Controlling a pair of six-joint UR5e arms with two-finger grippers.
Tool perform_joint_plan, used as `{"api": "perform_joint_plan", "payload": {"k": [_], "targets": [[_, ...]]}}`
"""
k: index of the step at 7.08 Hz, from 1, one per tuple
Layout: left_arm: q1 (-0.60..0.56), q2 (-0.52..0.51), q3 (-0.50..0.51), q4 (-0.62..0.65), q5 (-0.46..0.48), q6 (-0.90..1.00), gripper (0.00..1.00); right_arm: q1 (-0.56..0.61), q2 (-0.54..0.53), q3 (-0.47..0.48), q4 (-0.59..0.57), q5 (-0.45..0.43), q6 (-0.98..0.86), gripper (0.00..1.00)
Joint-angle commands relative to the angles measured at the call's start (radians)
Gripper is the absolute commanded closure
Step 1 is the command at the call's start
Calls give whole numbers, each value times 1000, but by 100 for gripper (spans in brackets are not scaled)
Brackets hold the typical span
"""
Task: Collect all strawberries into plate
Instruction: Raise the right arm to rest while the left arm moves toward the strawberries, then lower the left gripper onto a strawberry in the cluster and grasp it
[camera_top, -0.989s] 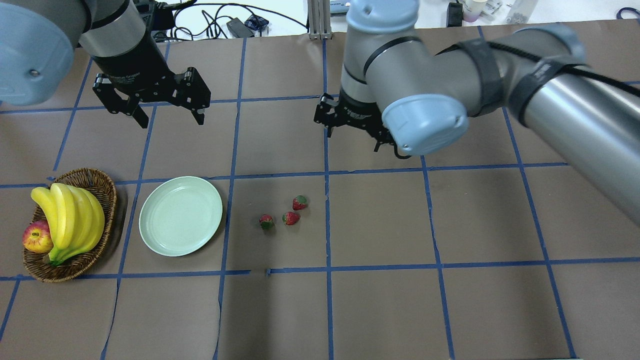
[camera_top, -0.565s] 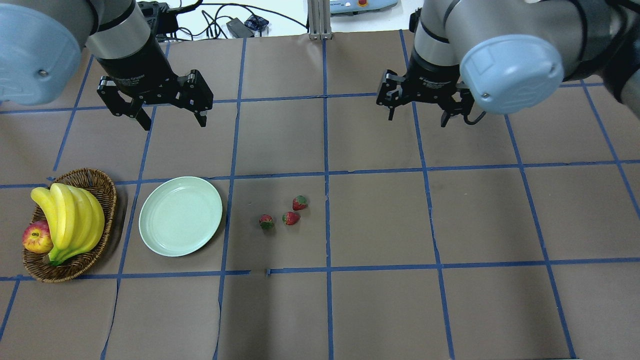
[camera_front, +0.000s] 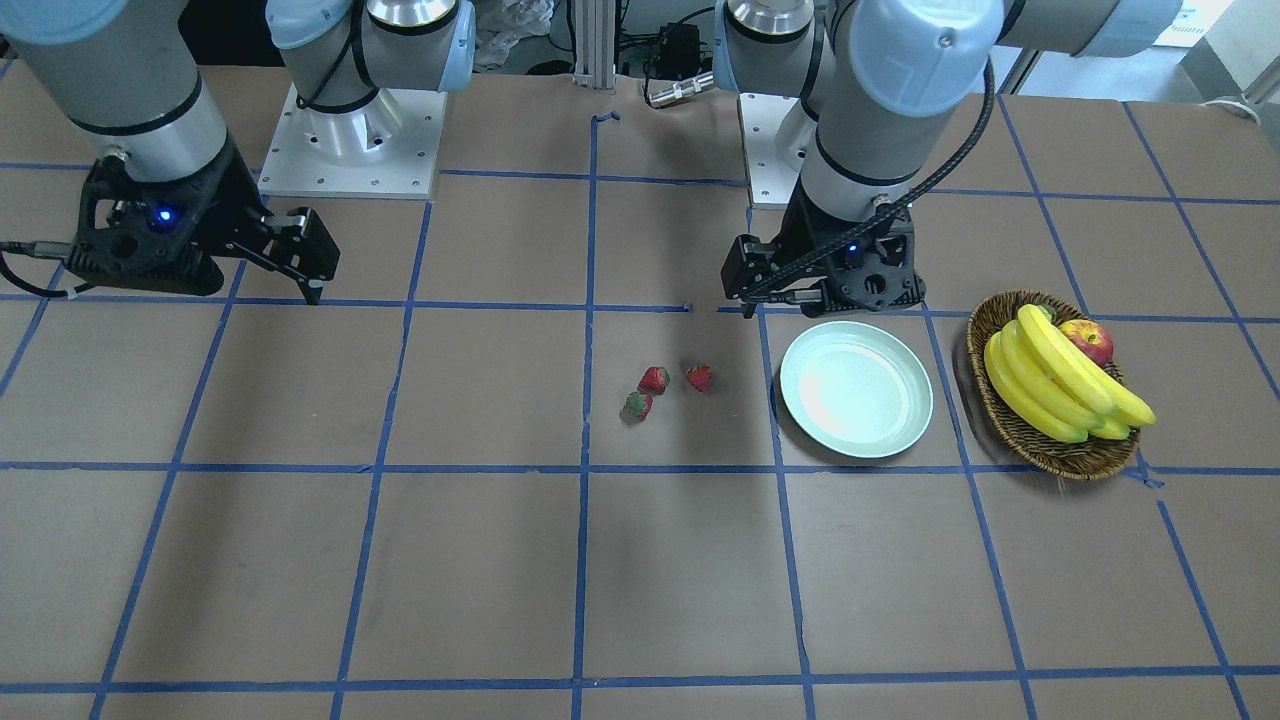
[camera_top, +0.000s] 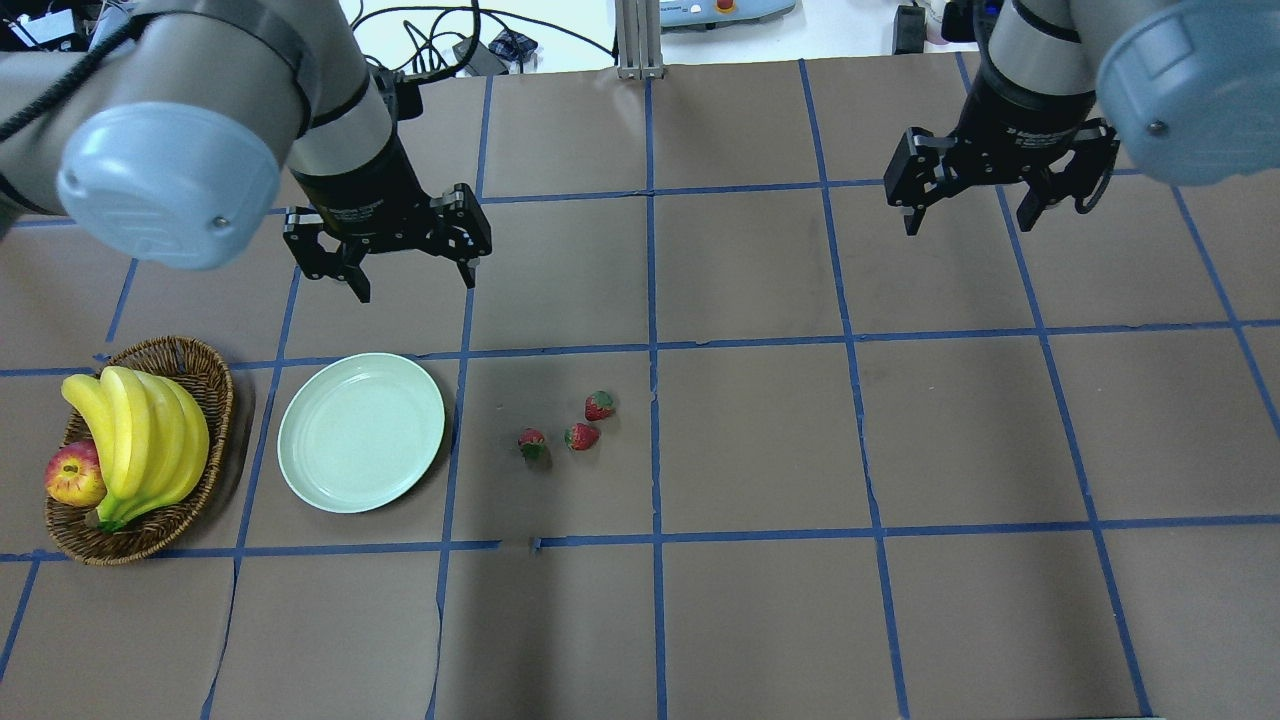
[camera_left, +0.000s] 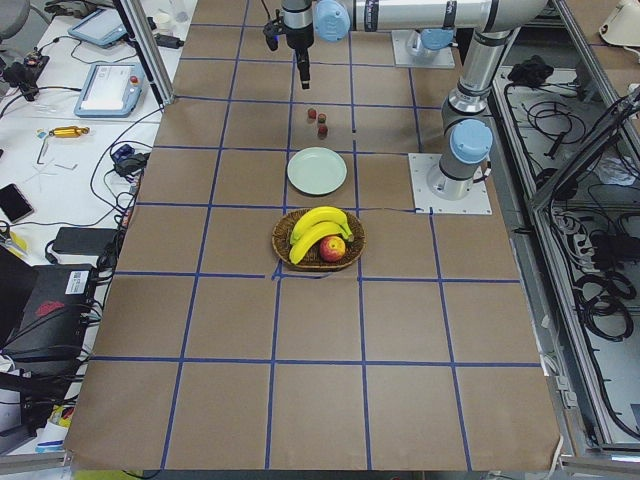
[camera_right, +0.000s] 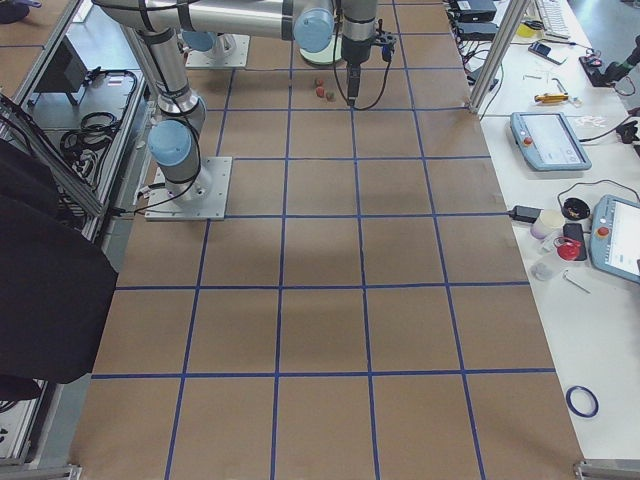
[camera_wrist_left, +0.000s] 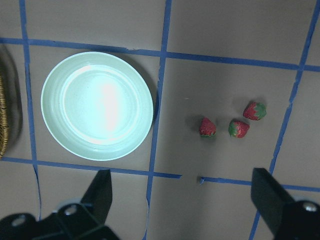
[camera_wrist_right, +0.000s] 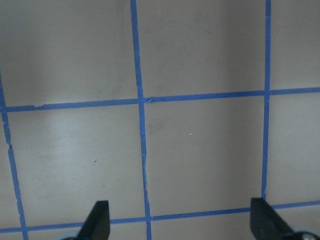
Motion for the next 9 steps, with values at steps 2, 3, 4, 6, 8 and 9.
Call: {"api": "perform_joint_plan", "payload": {"k": [2,3,4,6,8,9], "targets": [[-30,-67,-23,56,-1,-61,0,9,-59,-57,259,25,20,0],[-39,-94,-26,80,-8,-84,0,34,-47,-106,237,52,29,0],[-86,-125,-38,153,-2,-103,0,67,-10,-99,115,63,31,0],[-114,-136,-70,186,6,-107,0,110,15,-67,2,60,19,0],[-116,-136,-252,423,3,-107,4,107,12,8,-146,43,32,0],[-113,-112,-347,520,6,-101,1,104,4,17,-141,43,32,0]]}}
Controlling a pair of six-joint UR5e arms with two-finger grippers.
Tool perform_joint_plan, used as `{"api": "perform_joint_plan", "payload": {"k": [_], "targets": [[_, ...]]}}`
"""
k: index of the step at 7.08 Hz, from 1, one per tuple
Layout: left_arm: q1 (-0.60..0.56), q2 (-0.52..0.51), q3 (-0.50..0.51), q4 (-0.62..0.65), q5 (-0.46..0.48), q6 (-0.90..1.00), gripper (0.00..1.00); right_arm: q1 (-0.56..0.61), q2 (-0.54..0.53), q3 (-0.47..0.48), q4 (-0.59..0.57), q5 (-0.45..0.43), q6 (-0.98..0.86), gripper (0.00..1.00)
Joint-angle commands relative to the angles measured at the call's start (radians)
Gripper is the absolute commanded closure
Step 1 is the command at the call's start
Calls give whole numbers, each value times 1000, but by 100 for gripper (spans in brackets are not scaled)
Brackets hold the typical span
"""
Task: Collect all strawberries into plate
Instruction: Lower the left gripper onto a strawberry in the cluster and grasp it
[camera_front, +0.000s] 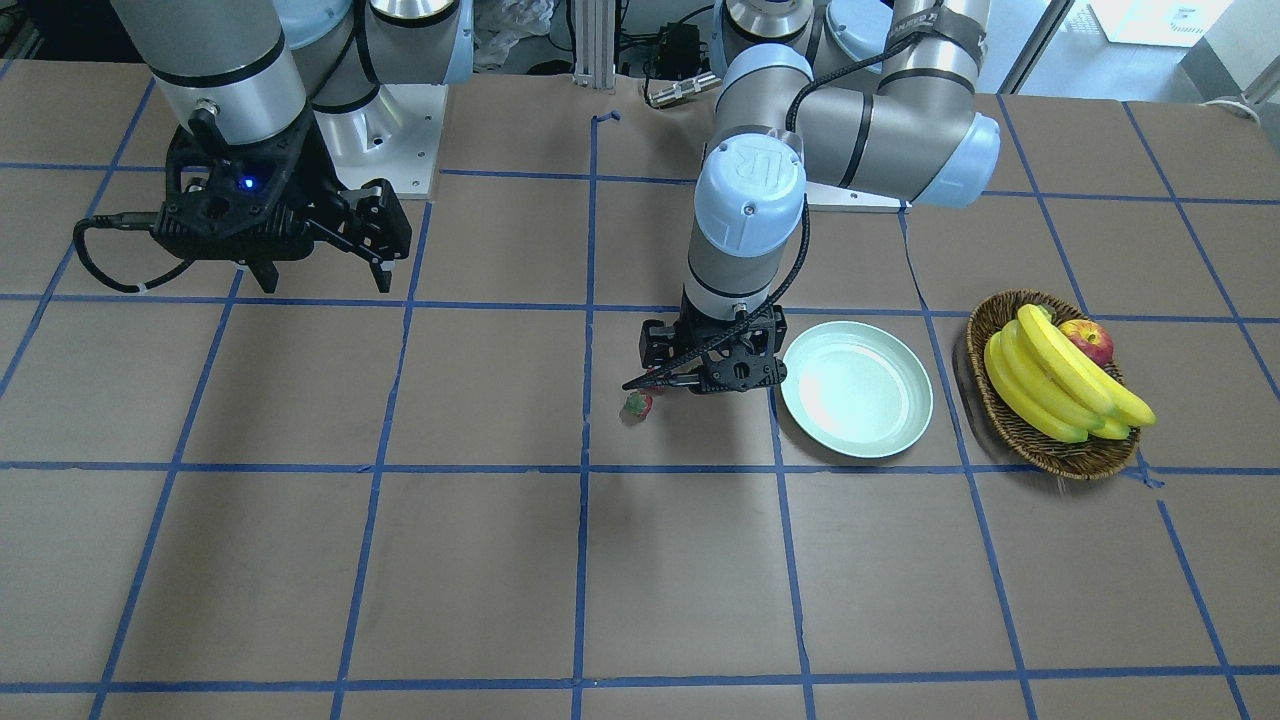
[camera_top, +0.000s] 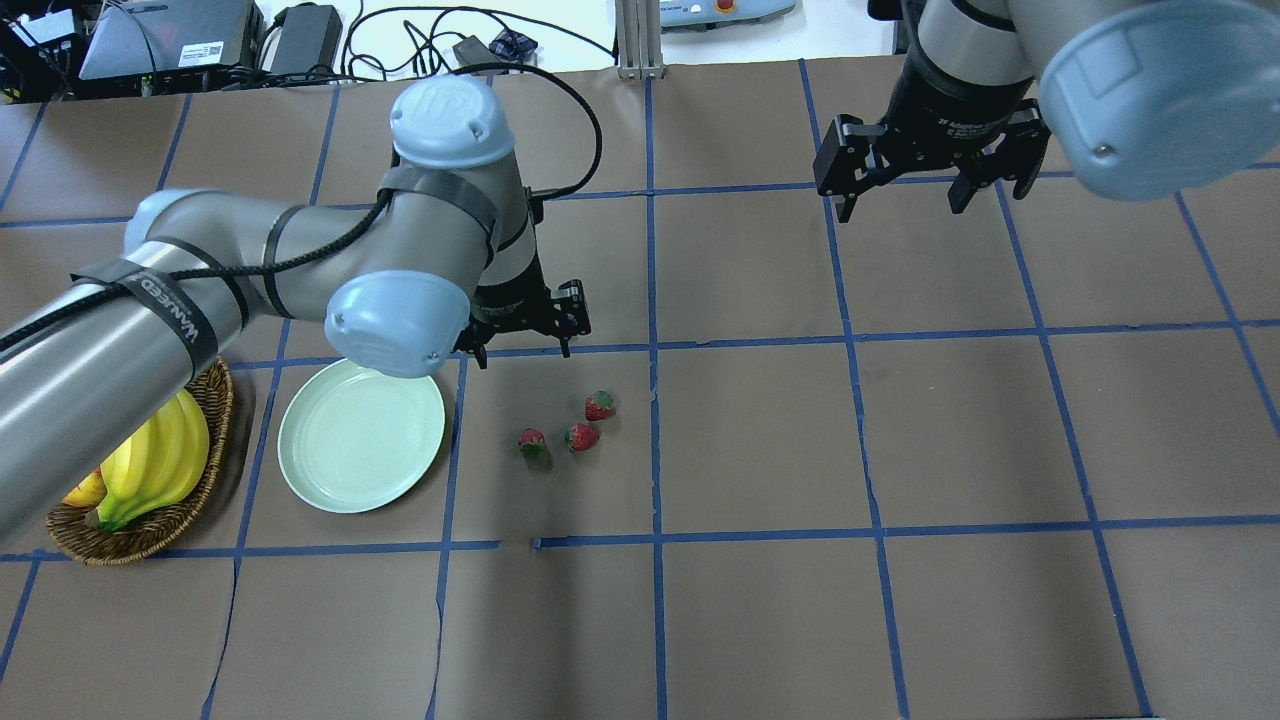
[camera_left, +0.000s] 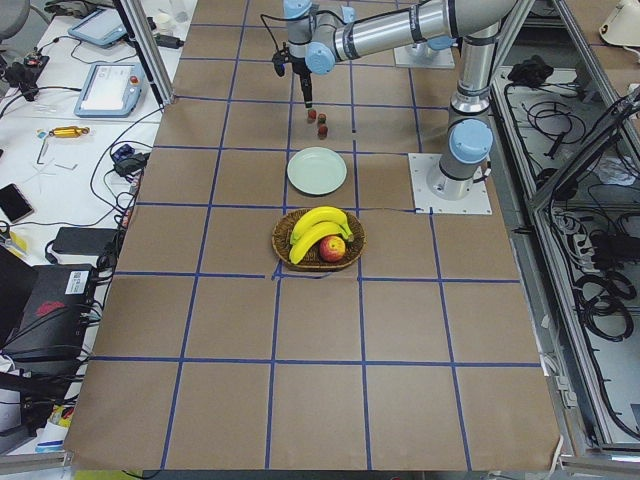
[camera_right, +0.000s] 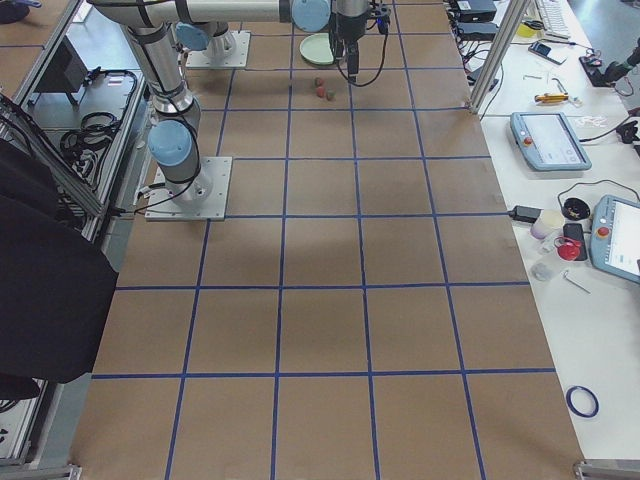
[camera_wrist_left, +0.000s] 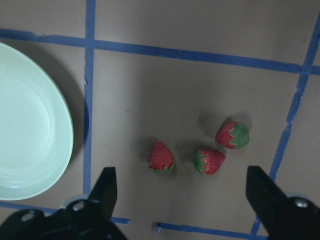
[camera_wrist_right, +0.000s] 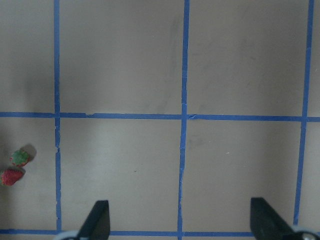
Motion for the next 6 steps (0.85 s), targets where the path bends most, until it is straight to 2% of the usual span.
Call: {"api": "perform_joint_plan", "payload": {"k": [1,2,4,5,6], "targets": [[3,21,-172,144,0,-16,1,3,-11,24,-22,-4,3,0],[9,23,-207,181,-11,-6,1,1,-10,24,-25,-5,3,0],[42,21,-264,223,-28,147,2,1,-9,25,-26,-4,3,0],[47,6,-273,283,-69,189,2,1,-8,25,-26,-4,5,0],[49,0,-267,286,-60,200,2,1,-8,25,-26,-4,5,0]]}}
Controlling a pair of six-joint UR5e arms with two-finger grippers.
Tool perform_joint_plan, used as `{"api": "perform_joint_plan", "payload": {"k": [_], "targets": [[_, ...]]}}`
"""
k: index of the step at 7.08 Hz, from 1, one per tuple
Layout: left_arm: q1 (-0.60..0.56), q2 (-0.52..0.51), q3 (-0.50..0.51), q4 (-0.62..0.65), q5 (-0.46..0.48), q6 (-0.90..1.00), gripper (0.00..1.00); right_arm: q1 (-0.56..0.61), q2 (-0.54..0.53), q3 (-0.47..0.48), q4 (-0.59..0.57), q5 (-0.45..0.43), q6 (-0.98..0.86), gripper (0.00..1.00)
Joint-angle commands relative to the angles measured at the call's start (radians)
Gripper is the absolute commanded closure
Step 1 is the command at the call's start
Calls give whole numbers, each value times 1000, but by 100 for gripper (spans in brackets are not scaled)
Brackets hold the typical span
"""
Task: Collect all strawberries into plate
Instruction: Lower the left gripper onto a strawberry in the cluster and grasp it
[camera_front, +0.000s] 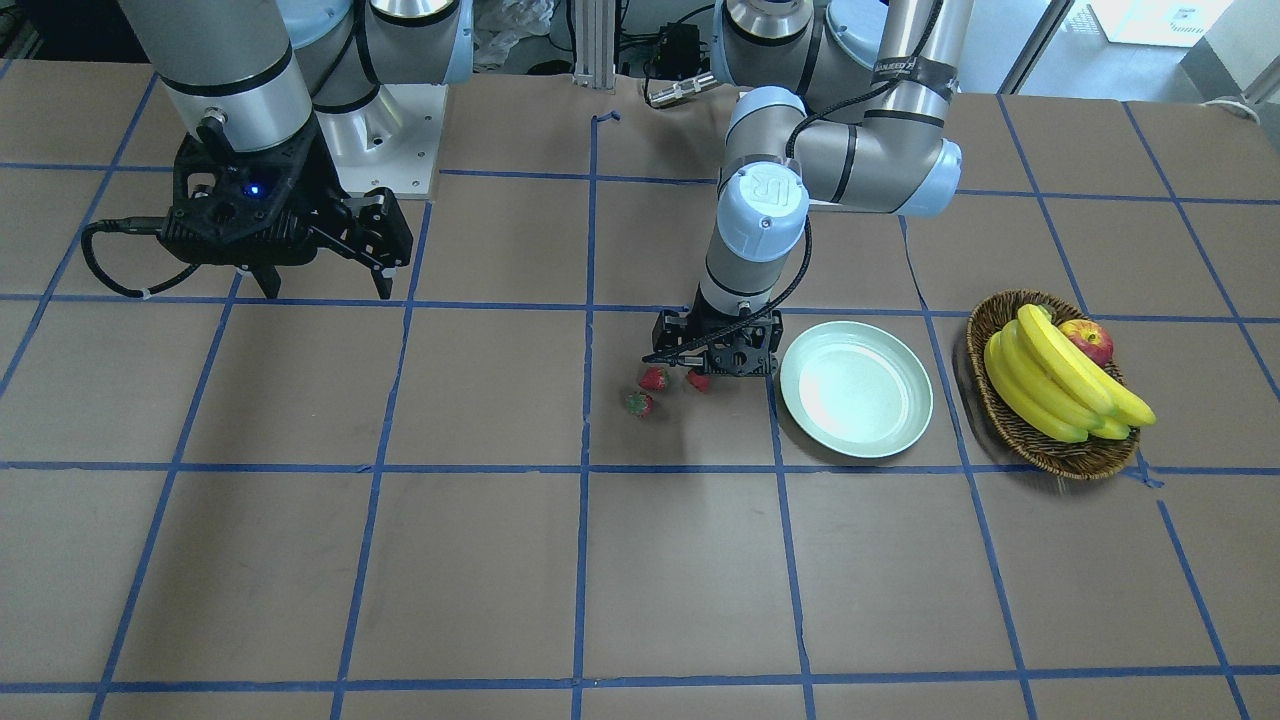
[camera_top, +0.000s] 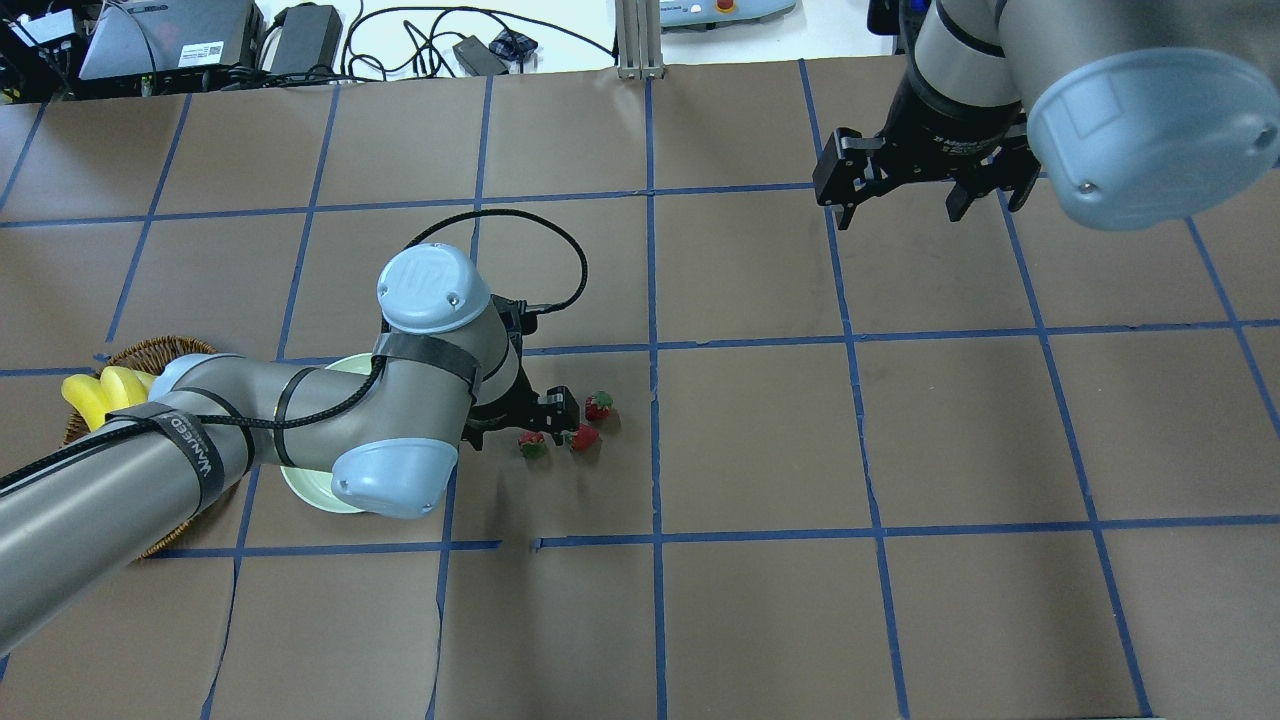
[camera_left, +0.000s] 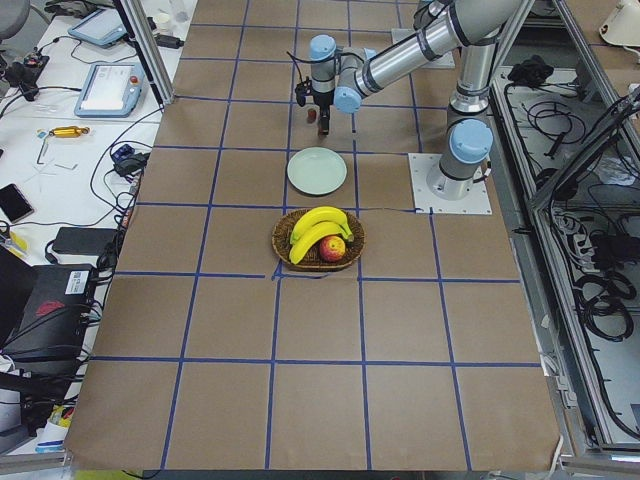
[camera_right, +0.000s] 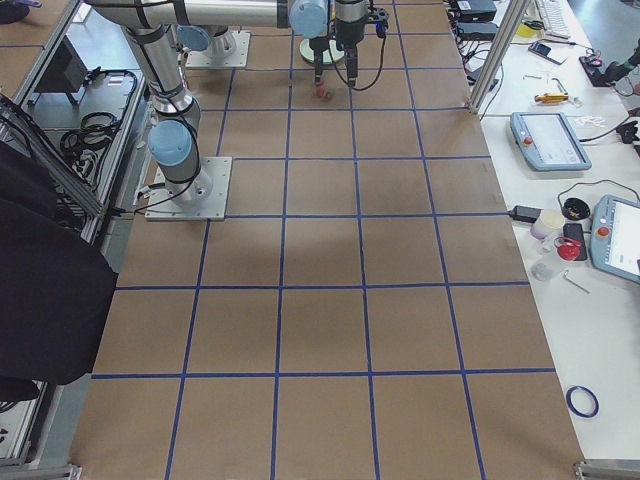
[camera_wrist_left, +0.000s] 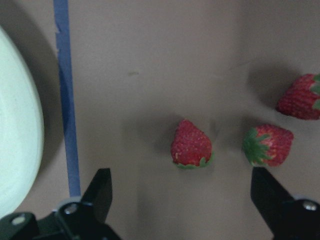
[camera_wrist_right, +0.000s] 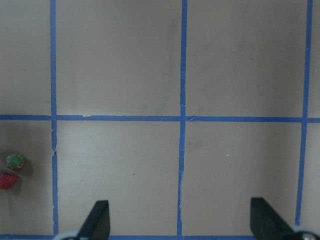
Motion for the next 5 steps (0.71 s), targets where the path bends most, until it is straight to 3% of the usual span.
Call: {"api": "perform_joint_plan", "payload": {"k": [1,5], "targets": [[5,-19,16,16,-3,69,2,0,-1,0,1,-1,1,0],[11,-43,6,2,32,80,6,2,-1,0,0,-1,-1,0]]}}
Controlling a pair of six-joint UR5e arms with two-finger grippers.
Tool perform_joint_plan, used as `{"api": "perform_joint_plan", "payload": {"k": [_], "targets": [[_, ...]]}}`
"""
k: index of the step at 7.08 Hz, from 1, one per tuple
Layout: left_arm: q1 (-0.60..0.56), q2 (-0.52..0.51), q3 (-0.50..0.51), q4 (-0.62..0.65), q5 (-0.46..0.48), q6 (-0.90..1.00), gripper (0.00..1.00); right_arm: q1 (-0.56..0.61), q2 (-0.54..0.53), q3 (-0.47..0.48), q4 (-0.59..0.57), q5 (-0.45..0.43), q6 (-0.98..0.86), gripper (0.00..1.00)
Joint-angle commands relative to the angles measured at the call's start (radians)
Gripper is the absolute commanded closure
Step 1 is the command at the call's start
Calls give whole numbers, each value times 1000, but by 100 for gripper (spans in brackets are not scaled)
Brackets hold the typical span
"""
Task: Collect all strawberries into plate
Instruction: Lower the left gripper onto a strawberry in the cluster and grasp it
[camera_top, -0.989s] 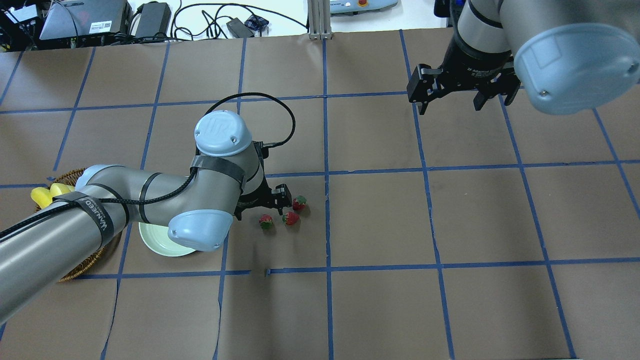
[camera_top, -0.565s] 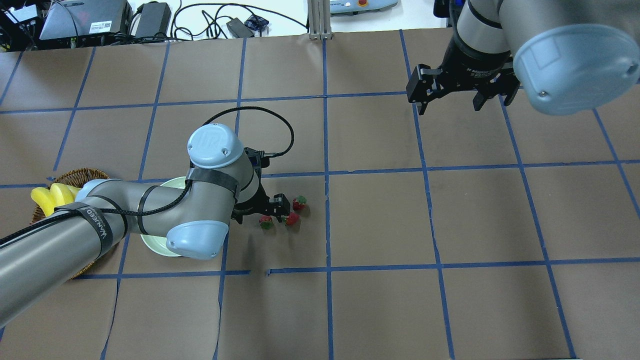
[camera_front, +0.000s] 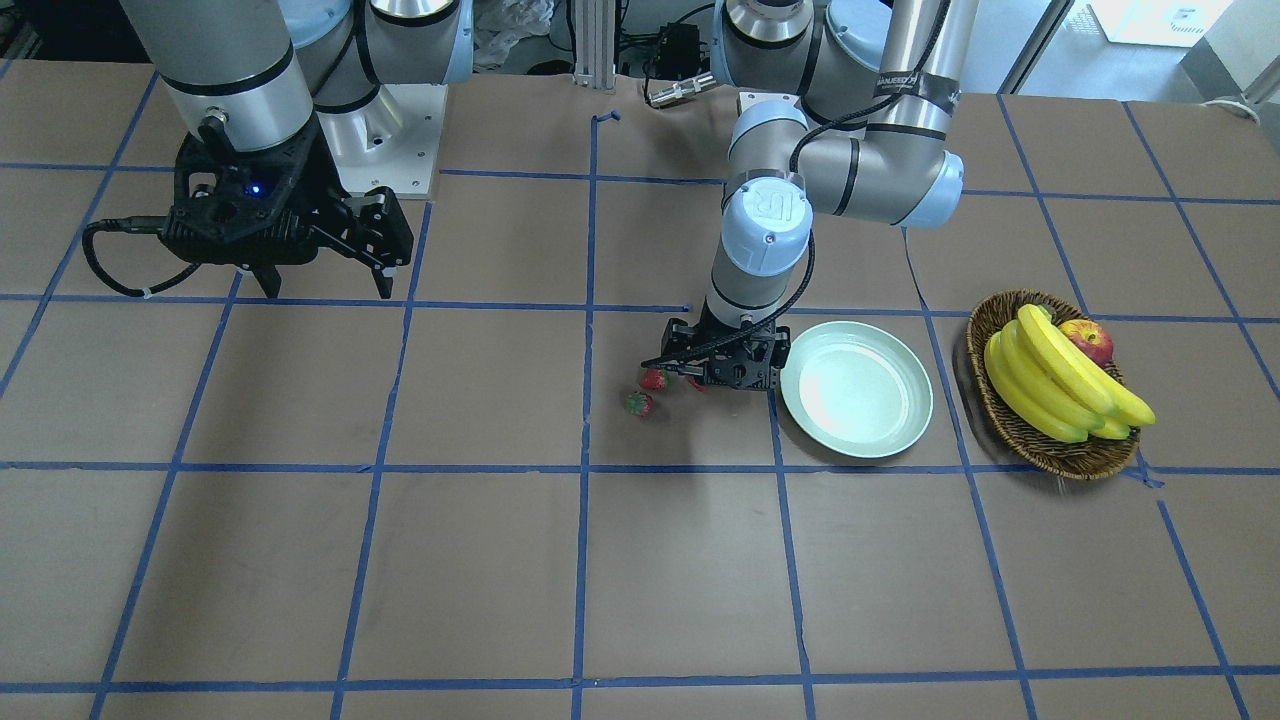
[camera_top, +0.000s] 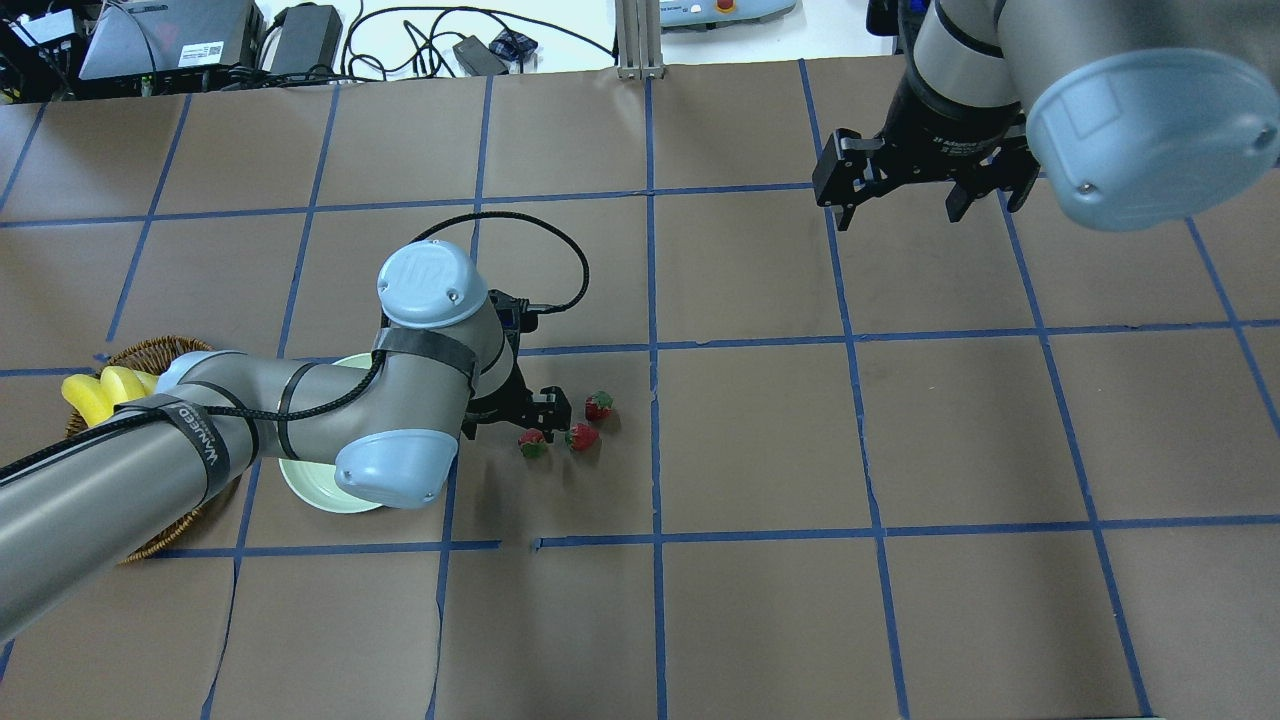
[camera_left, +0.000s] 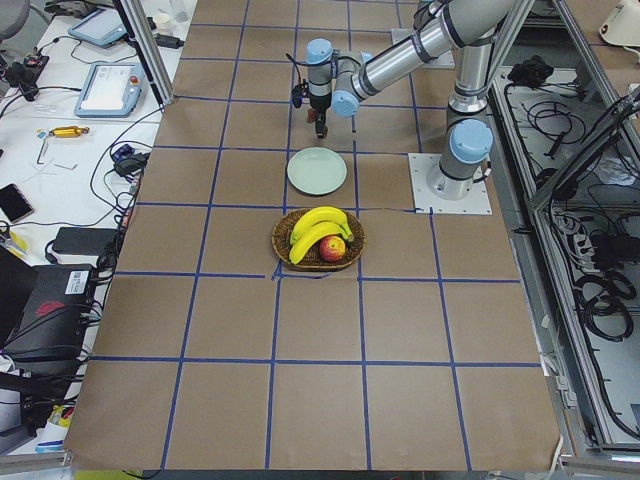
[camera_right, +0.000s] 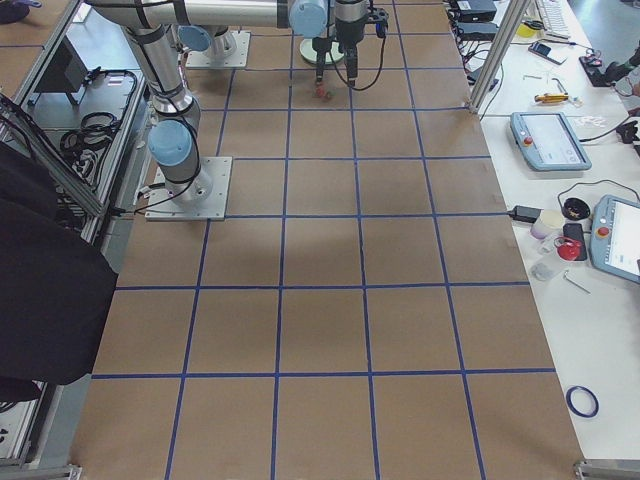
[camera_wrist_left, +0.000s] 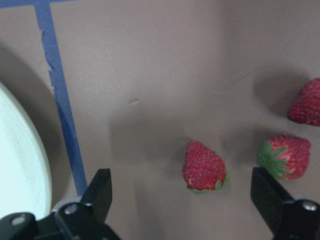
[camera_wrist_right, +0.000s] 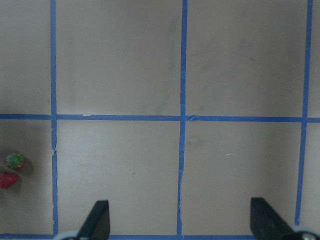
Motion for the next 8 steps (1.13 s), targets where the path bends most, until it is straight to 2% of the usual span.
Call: {"api": "perform_joint_plan", "payload": {"k": [1,3,6,8], "targets": [[1,-23,-10,0,-2,-7,6,1,0,0,5,0,0,0],[1,-31,-10,0,1,-9,13,1,0,0,3,0,0,0],[-1,-43,-7,0,3,-29,37,-1,0,0,5,0,0,0],[-1,-43,-1,0,0,-23,80,1,0,0,5,0,0,0]]}}
